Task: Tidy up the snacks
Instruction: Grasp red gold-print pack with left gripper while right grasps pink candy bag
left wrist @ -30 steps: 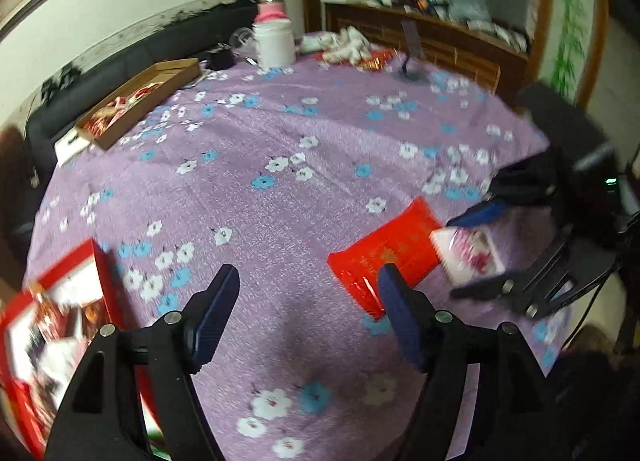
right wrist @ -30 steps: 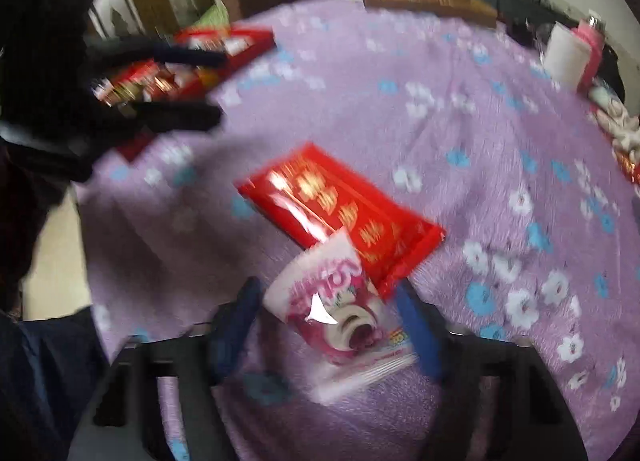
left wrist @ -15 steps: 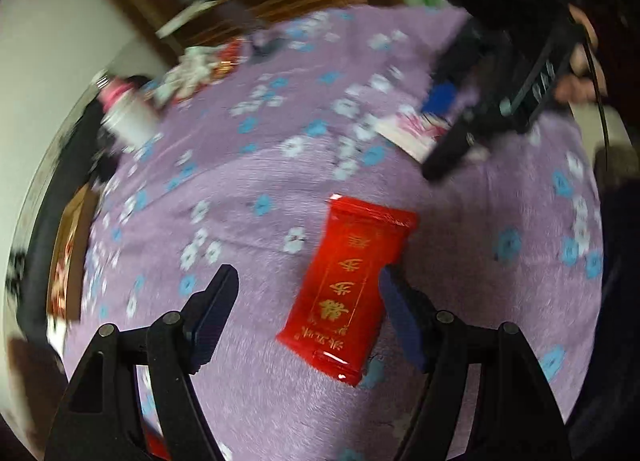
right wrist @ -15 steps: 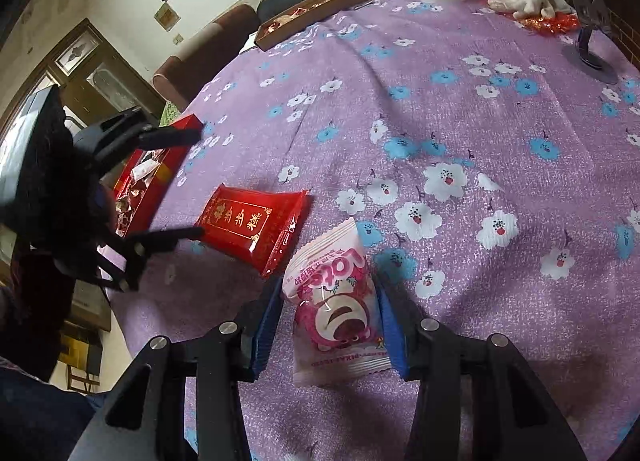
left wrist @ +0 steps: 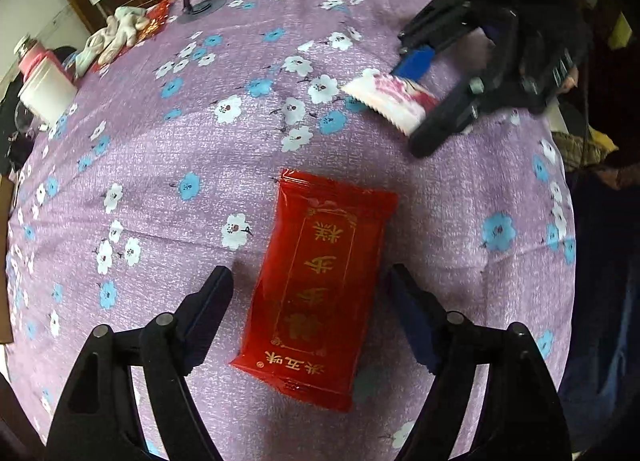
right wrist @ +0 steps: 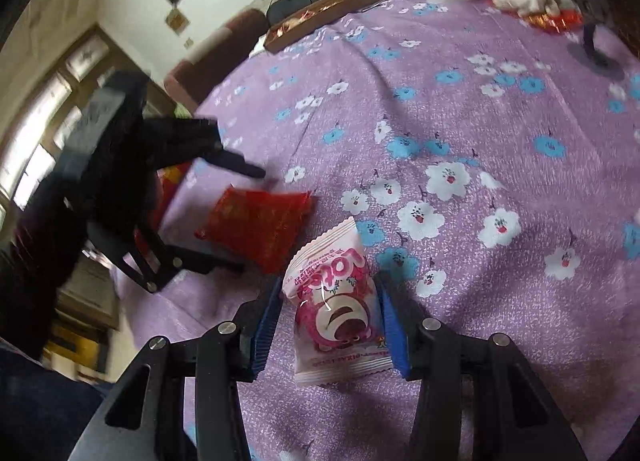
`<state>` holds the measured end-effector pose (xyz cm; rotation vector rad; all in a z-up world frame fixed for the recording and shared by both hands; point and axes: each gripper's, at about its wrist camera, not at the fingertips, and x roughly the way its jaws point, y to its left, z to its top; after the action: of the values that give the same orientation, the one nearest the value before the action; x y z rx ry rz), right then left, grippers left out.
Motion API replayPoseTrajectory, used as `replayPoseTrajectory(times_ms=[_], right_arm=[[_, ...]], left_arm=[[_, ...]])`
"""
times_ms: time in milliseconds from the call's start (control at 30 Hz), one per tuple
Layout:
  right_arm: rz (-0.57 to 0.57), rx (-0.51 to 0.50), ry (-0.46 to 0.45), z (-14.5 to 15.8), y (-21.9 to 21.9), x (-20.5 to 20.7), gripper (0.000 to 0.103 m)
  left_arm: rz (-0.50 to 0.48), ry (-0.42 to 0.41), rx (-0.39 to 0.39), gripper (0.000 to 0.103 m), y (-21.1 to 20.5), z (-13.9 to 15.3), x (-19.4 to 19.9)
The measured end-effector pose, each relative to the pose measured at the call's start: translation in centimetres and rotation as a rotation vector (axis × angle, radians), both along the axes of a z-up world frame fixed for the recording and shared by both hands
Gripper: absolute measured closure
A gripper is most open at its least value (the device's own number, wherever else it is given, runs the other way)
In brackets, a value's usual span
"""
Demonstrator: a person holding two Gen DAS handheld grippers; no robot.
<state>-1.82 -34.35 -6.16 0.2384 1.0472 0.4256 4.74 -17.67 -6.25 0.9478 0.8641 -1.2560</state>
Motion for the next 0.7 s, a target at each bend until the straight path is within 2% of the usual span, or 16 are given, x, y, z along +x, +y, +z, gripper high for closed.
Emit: replayPoseTrajectory(times_ms=[67, 133, 233, 333, 500, 633, 700], right_arm=[[0.021, -0.085, 0.002, 0.2, 1.2, 0.1, 0.052], [0.032, -0.151, 0.01, 0.3, 2.1, 0.3, 0.051], [0.028, -0.253, 0.012, 0.3, 3.6, 0.3, 0.052], [0.002, -0.377, -0.005, 0.2, 5.4, 0.1, 0.054], [-0.084, -0.384, -0.002, 0.1, 5.7, -0.1, 0.054], [-0.15, -0.376, -0.009, 0.1, 5.9, -0.2, 0.056], [-0.173, -0.359, -0.008, 0.2, 5.9, -0.3, 0.056]], left_arm=[[0.038, -0.002, 0.005, 0.024, 0.0, 0.0, -0.2], [0.128, 0.023, 0.007, 0.031, 0.1, 0.0, -0.3], [0.363, 0.098, -0.029, 0.037, 1.1, -0.1, -0.2], [0.528, 0.078, -0.068, 0.047, 1.5, 0.0, -1.5], [0.774, 0.091, -0.156, 0.049, 1.6, 0.0, -2.4], [0.938, 0.129, -0.239, 0.05, 2.9, 0.1, -2.7], [0.989, 0.151, -0.27, 0.051, 4.1, 0.2, -3.1]])
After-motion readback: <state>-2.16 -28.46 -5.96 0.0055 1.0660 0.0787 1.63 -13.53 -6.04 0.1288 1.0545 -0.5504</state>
